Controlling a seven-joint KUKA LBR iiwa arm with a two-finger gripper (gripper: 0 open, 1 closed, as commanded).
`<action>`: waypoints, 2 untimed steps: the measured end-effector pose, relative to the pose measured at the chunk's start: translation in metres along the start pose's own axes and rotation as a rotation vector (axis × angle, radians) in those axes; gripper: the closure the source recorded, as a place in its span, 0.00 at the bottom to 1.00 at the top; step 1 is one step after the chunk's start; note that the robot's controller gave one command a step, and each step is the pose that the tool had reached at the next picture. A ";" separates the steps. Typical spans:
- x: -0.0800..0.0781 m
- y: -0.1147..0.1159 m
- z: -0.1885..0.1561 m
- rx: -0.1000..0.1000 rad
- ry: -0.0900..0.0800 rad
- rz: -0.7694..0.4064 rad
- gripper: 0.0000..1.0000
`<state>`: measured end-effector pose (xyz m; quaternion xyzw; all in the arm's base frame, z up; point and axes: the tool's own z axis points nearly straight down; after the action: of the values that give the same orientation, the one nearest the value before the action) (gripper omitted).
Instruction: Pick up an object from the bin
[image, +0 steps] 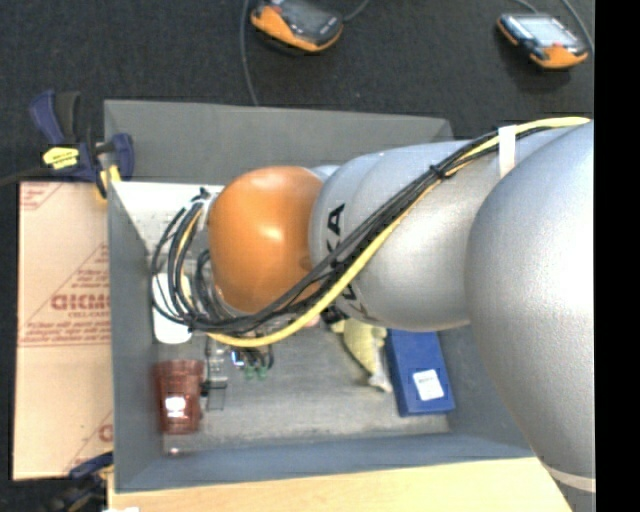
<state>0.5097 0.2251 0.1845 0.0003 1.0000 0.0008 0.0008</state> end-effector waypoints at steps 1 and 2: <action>-0.027 0.010 0.083 -0.002 -0.002 0.065 0.00; -0.025 0.002 0.089 -0.004 -0.005 0.388 0.00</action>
Offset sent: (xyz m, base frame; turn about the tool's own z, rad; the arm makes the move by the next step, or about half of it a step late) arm 0.0201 -0.0024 -0.0608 0.5897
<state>0.5350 0.2268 0.0955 0.1931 0.9812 0.0029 0.0031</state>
